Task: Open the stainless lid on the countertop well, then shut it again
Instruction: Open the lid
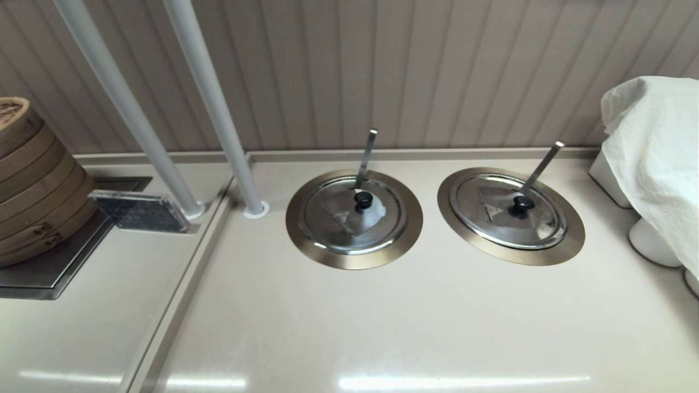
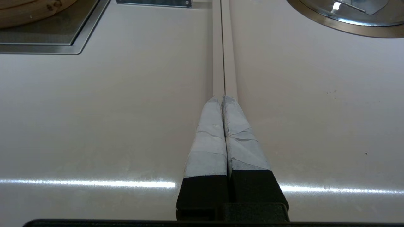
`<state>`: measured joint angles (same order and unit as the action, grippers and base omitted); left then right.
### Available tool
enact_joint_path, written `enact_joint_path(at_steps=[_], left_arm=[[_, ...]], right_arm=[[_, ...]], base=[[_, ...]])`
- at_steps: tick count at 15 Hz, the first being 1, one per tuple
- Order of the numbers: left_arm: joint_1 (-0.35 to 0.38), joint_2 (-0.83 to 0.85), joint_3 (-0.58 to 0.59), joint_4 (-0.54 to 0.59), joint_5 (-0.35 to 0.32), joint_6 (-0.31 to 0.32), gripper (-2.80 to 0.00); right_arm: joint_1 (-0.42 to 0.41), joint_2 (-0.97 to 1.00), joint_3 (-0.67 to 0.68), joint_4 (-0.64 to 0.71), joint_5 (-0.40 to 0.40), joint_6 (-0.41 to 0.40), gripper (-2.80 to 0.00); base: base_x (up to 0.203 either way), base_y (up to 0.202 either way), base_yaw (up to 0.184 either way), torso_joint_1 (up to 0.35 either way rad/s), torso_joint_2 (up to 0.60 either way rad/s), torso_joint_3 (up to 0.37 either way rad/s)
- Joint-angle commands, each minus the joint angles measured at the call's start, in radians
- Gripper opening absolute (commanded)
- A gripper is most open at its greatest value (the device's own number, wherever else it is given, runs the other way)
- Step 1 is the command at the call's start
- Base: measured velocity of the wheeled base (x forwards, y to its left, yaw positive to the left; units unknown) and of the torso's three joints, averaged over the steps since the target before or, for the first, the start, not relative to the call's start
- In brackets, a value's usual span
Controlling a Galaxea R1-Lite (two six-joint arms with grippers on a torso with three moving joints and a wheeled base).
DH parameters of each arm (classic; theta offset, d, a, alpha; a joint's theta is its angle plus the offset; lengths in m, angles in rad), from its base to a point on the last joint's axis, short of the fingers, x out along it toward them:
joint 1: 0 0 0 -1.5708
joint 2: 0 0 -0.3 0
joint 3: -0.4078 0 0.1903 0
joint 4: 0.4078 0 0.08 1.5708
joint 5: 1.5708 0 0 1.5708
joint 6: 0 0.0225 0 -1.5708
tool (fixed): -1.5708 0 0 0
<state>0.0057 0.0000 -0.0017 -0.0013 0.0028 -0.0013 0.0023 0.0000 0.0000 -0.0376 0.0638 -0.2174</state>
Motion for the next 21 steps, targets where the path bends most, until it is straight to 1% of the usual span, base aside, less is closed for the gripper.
enact_joint_path(at_steps=[1, 13, 14, 15, 16, 18, 19, 21], left_arm=[[0.0, 0.002, 0.0, 0.0, 0.0, 0.0, -2.8], [0.0, 0.002, 0.0, 0.0, 0.0, 0.0, -2.8], [0.0, 0.002, 0.0, 0.0, 0.0, 0.0, -2.8], [0.0, 0.002, 0.0, 0.0, 0.0, 0.0, -2.8], [0.0, 0.002, 0.0, 0.0, 0.0, 0.0, -2.8], [0.0, 0.002, 0.0, 0.0, 0.0, 0.0, -2.8], [0.0, 0.002, 0.0, 0.0, 0.0, 0.0, -2.8], [0.0, 0.002, 0.0, 0.0, 0.0, 0.0, -2.8]], right_arm=[[0.001, 0.0, 0.002, -0.001, 0.001, -0.004, -2.8], [0.001, 0.0, -0.005, -0.01, 0.002, -0.014, -2.8], [0.001, 0.0, -0.046, -0.011, -0.001, 0.007, -2.8], [0.001, 0.001, -0.108, 0.002, -0.002, 0.059, -2.8], [0.0, 0.001, -0.179, 0.041, -0.002, 0.087, -2.8], [0.0, 0.023, -0.348, 0.192, 0.001, 0.087, -2.8], [-0.001, 0.069, -0.434, 0.259, 0.002, 0.086, -2.8], [-0.024, 0.249, -0.54, 0.308, 0.004, 0.09, -2.8]], base=[[0.0, 0.0, 0.0, 0.0, 0.0, 0.0], [0.0, 0.0, 0.0, 0.0, 0.0, 0.0], [0.0, 0.0, 0.0, 0.0, 0.0, 0.0], [0.0, 0.0, 0.0, 0.0, 0.0, 0.0], [0.0, 0.0, 0.0, 0.0, 0.0, 0.0], [0.0, 0.0, 0.0, 0.0, 0.0, 0.0], [0.0, 0.0, 0.0, 0.0, 0.0, 0.0], [0.0, 0.0, 0.0, 0.0, 0.0, 0.0]])
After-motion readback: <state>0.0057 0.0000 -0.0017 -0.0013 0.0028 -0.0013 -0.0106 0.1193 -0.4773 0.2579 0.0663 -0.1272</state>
